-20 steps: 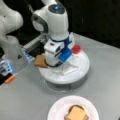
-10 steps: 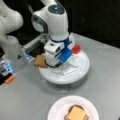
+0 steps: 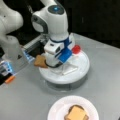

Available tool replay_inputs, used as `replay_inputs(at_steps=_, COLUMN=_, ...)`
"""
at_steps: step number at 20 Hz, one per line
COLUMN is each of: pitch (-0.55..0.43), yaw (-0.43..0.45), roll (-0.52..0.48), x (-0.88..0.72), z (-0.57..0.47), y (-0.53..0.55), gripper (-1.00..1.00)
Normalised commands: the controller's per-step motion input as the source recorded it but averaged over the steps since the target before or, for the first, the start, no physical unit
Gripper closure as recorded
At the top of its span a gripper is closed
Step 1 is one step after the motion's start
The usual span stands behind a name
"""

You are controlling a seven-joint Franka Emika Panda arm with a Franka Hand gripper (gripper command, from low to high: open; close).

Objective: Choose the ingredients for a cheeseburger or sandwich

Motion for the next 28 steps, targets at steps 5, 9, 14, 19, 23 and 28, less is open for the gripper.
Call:
replay_inputs(at_steps=5, pitch=-0.116, yaw=0.154, roll=-0.100, x=-0.07, z=-0.10, y=-0.01, gripper=-1.00)
replay_inputs(at_steps=9, pitch=-0.122, yaw=0.194, roll=-0.101, x=-0.07, z=-0.10, y=-0.02, gripper=-1.00)
replay_inputs(at_steps=14, pitch=-0.119, yaw=0.225, roll=-0.092, x=-0.07, z=-0.09, y=-0.05, gripper=-1.00)
replay_inputs(at_steps=19, pitch=-0.097, yaw=0.287, roll=-0.052, x=-0.09, z=-0.08, y=-0.06, gripper=-1.00)
replay_inputs(at_steps=23, pitch=-0.102, yaw=0.279, roll=-0.039, x=-0.10, z=-0.08, y=-0.06, gripper=-1.00)
replay_inputs(at_steps=28, pitch=-0.112, yaw=0.237, roll=-0.037, x=-0.11, z=-0.09, y=-0.05, gripper=-1.00)
